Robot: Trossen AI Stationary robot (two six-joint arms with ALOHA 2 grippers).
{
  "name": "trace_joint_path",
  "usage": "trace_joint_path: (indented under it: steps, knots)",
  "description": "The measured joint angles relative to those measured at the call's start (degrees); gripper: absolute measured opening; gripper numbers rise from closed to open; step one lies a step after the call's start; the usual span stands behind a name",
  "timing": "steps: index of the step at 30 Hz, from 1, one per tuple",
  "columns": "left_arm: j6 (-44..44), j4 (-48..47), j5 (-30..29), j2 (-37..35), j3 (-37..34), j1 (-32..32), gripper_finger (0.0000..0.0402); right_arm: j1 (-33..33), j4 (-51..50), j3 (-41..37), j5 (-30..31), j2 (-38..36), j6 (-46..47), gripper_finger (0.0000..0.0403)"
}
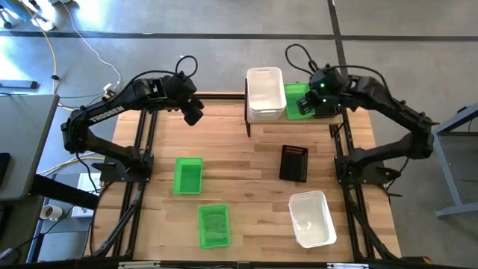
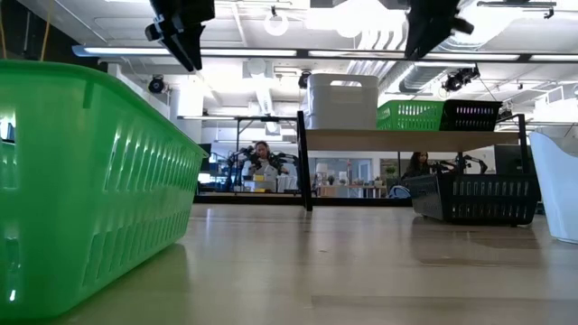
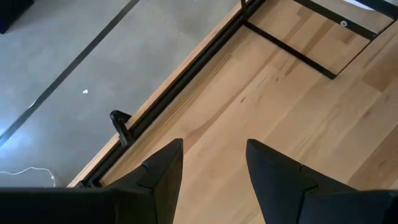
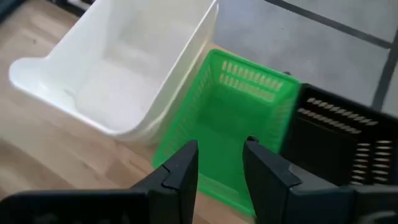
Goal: Stack baskets on shelf by color
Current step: Stack the top white bin on top of the white bin, then adjust the green bin on the shelf
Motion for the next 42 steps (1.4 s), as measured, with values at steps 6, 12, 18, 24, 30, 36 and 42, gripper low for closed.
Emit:
trace_joint_path:
  steps: [6,12,18,24,30,36,42]
  knots:
    - [-0.91,-0.04,1.62,0.00,0.00,-0.04,0.0168,-0.77,13.90,-10.64,-1.05,0.08,2.30,0.0112]
    - [-2.49,-1.48,5.91,0.00,0.00,-0.09,0.0168,-0.77,20.89,-15.83,-1.42,1.68,4.81,0.0112]
    - [-2.56,-2.79,6.02,0.00,0.00,-1.03,0.0168,-0.79,22.66,-16.16,-4.32,4.09,4.79,0.0112]
    - [-1.31,-2.95,5.98,0.00,0.02,-2.12,0.0168,0.08,23.09,-16.16,-6.19,4.88,5.23,0.0112]
    - [-1.06,-3.78,5.88,0.00,0.02,-2.40,0.0168,0.79,20.00,-13.83,-4.38,4.88,6.64,0.0112]
    - [-0.44,-3.78,5.80,0.00,0.02,-2.38,0.0168,0.90,7.93,-8.19,-0.37,4.85,9.23,0.0112]
    - [-0.53,-3.80,5.80,0.00,0.02,-2.38,0.0168,-0.02,6.16,-6.45,-3.72,5.13,10.09,0.0112]
